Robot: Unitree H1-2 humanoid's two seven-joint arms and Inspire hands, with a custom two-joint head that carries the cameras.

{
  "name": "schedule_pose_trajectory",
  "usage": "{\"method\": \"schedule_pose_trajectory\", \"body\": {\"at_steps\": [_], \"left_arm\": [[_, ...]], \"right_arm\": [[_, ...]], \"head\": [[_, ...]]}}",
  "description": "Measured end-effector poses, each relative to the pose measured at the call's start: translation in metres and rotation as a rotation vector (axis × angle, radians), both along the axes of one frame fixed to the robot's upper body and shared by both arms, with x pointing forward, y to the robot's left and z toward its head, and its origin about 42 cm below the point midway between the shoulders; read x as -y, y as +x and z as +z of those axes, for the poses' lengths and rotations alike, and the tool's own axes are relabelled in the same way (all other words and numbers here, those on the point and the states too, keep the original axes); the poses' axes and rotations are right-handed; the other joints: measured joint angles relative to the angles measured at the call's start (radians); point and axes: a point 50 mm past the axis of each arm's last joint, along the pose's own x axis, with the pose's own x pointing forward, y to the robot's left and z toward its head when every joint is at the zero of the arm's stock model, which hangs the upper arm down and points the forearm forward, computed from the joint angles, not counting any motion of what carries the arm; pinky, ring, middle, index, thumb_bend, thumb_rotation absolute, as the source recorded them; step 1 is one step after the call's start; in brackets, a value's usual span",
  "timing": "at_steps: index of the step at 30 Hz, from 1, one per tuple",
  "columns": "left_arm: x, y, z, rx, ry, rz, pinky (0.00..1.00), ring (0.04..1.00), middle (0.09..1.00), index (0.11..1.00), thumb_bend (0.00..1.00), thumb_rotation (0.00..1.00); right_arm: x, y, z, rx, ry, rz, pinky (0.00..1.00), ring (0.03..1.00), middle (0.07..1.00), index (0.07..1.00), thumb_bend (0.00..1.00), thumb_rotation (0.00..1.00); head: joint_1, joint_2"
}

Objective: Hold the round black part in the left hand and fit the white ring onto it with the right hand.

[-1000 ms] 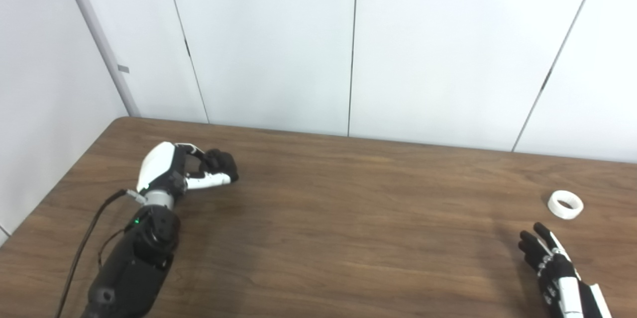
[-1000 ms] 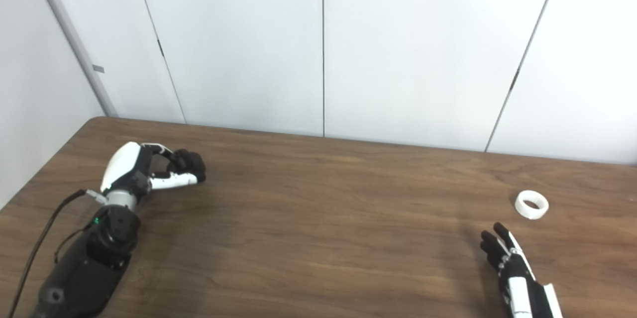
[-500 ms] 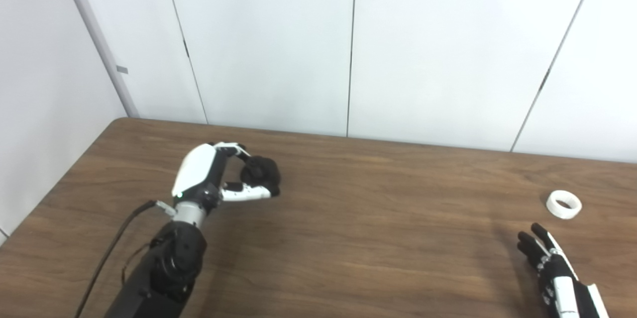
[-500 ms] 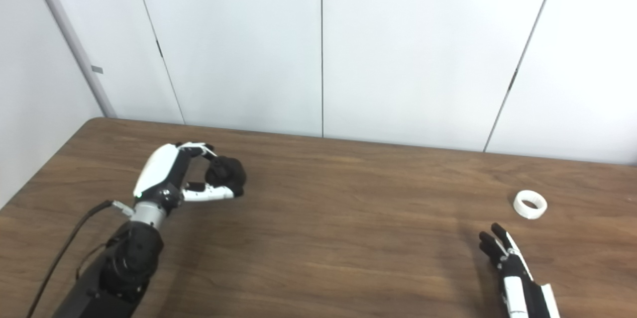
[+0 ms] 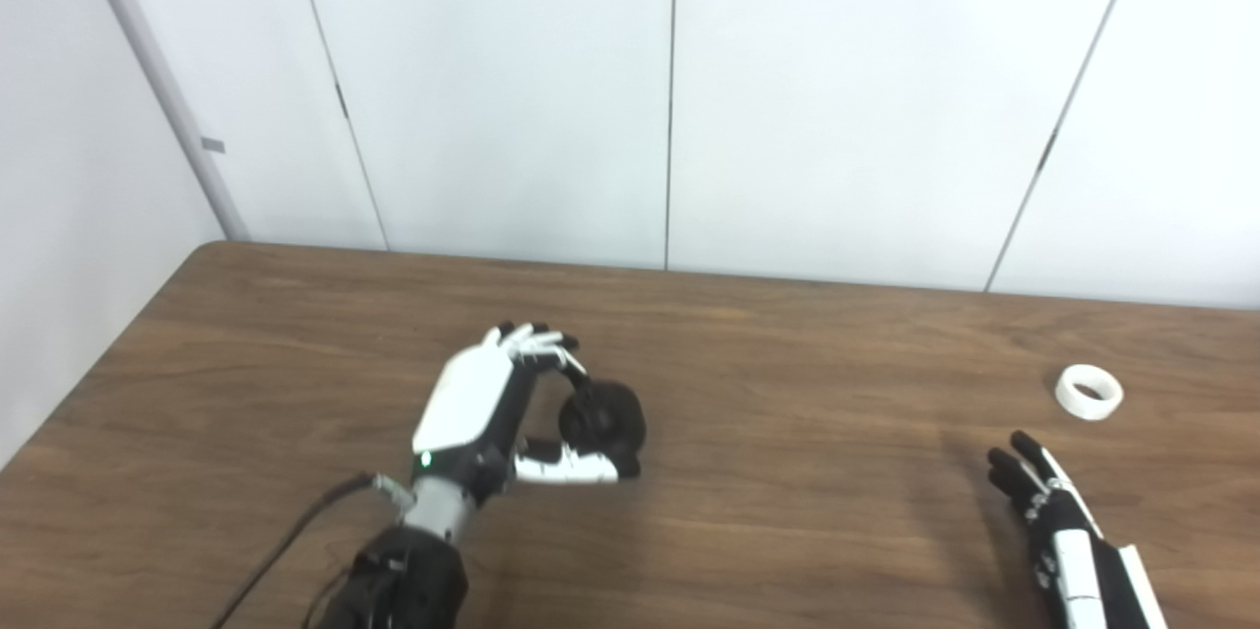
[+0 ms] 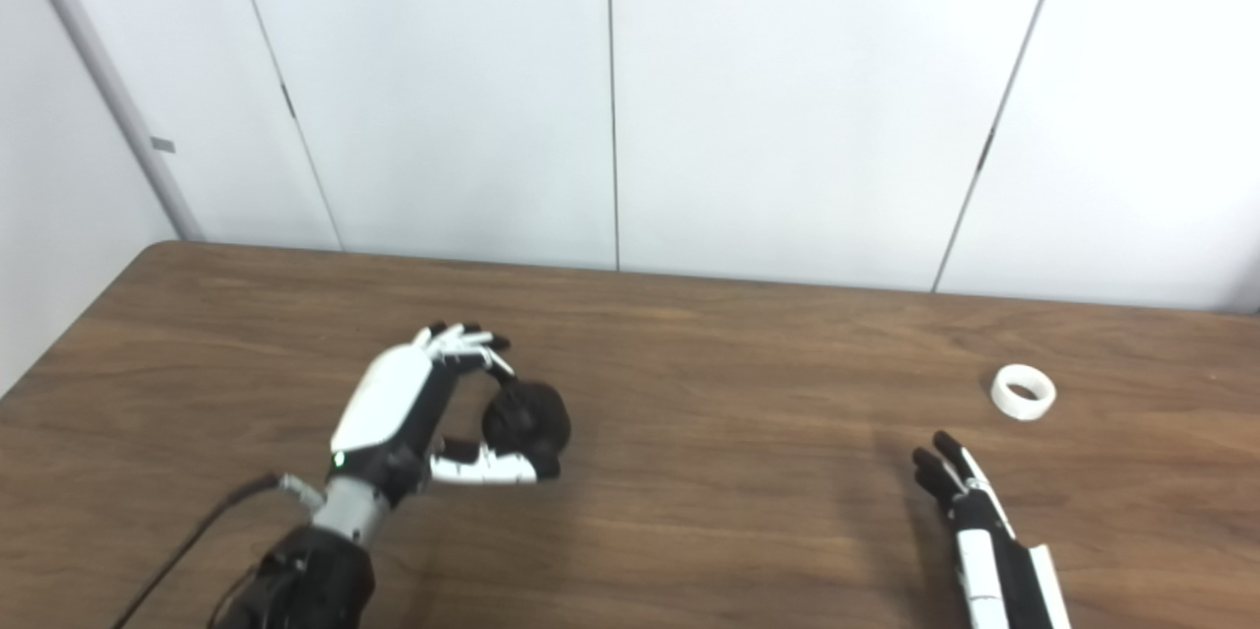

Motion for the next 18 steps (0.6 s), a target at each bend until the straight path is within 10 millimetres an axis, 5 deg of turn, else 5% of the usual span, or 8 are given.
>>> {"method": "schedule_pose_trajectory", "body": {"at_steps": [18], "left_arm": [[0.054, -0.049, -0.039, -0.064, -0.016, -0.159, 1.00, 0.908, 0.816, 0.483, 0.52, 0.05]], "right_arm": [[-0.022, 0.002, 0.007, -0.019, 0.003, -0.032, 1.00, 0.903, 0.882, 0.908, 0.53, 1.00]], "head": [[-0.080, 0.048]]}}
